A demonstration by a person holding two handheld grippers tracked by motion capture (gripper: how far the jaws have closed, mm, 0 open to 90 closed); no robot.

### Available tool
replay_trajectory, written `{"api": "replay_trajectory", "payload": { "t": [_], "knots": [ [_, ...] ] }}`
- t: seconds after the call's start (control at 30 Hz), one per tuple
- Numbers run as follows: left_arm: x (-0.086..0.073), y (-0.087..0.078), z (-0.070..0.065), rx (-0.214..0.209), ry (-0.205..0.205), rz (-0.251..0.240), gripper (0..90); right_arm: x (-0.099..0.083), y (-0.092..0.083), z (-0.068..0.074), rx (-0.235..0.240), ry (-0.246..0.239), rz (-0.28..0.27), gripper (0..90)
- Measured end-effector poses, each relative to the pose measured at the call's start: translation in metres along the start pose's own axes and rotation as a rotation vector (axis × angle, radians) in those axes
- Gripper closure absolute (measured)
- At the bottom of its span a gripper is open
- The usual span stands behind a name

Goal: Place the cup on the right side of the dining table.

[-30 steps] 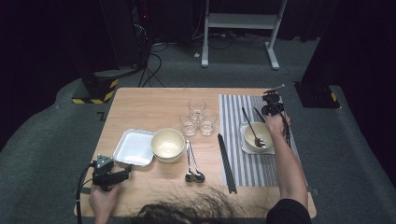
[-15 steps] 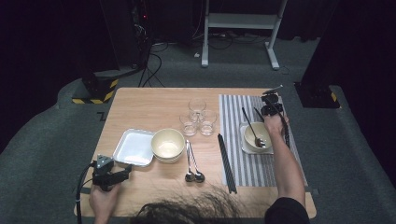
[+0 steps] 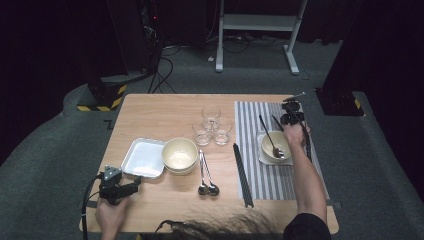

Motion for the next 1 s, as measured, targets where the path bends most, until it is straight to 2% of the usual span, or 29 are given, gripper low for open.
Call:
{"api": "replay_trajectory", "payload": {
  "t": [0.17, 0.6, 1.0],
  "knots": [
    [0.0000, 0.0000, 0.0000, 0.001, 0.001, 0.000, 19.2, -0.0005, 0.0000, -0.0022, -0.001, 0.012, 0.004, 89.8],
    [0.0002, -0.0001, 0.0004, -0.003, -0.004, -0.002, 19.2, -0.0029, 0.0015, -0.0044, -0.006, 0.006, 0.030, 89.8],
    [0.0000, -0.0002, 0.0002, -0.004, 0.000, -0.001, 19.1, -0.0038, 0.0039, 0.0022, 0.017, -0.001, 0.052, 89.8]
  ]
}}
Point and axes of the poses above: each handheld gripper's, and its own axes: y roughly forward along the jaws, x roughly out of its top, z roughly to its left, the point moved 7 cm from there along y, roughly forward along the jaws, and after that the axes turned 8 degrees about x, right-handed, at the moved point
